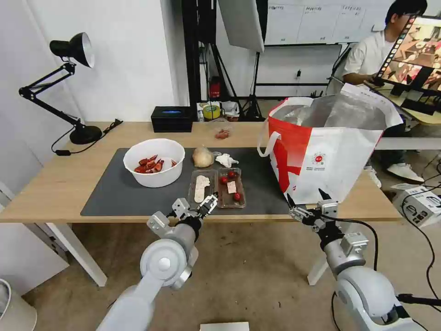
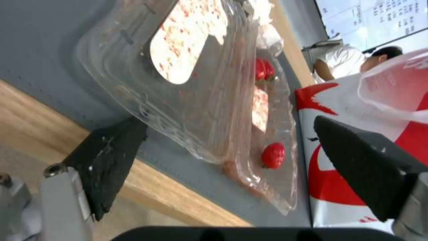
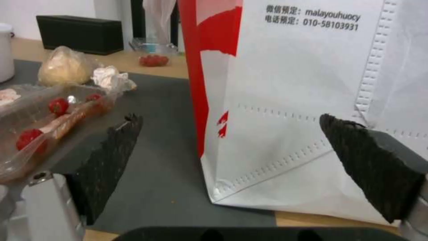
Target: Pick up the trash from the table and place it into the takeout bag.
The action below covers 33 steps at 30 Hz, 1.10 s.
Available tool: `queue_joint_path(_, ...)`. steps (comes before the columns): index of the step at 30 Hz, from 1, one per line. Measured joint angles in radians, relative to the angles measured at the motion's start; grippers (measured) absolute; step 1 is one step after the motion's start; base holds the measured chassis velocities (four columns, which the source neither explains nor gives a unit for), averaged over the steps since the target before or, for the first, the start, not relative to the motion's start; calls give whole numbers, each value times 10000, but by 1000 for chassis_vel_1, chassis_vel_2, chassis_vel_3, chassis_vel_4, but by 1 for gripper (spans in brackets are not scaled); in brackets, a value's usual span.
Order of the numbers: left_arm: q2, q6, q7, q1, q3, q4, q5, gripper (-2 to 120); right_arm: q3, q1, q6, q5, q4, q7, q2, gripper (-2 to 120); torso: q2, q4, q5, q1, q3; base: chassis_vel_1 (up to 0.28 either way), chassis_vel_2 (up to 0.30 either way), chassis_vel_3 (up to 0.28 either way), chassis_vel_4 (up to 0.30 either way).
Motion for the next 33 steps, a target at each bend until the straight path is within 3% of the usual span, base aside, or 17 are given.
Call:
queue_joint_path(5, 64, -291, 574, 2, -61, -64, 21, 100, -75, 52, 1, -37, -36, 0, 17, 100, 0, -2, 0, 0, -1, 0, 0, 0, 0)
queue_joint_path(14, 156, -535, 1074, -114, -44, -158, 181, 100, -77, 61, 3, -49, -63, 0, 17, 100, 0, -4, 0, 0, -2, 0, 0, 0, 0)
queue_joint_path(21, 702, -529, 1393, -483, 7, -323, -88, 100, -76, 65, 5, -49, -71, 0, 17, 100, 0, -3, 0, 0, -2, 0, 0, 0, 0)
queue_joint_path(26, 1838, -328, 2144, -1261, 613, -129, -424, 100, -70, 64, 6, -51, -88, 0, 29, 100, 0, -3, -1, -2, -3, 0, 0, 0, 0)
queue_joint_path(33, 1941, -324, 2248, -1880, 990, 109, -531, 100, -26, 68, 6, -62, -172, 0, 38, 100, 1, -4, 0, -2, -3, 0, 0, 0, 0)
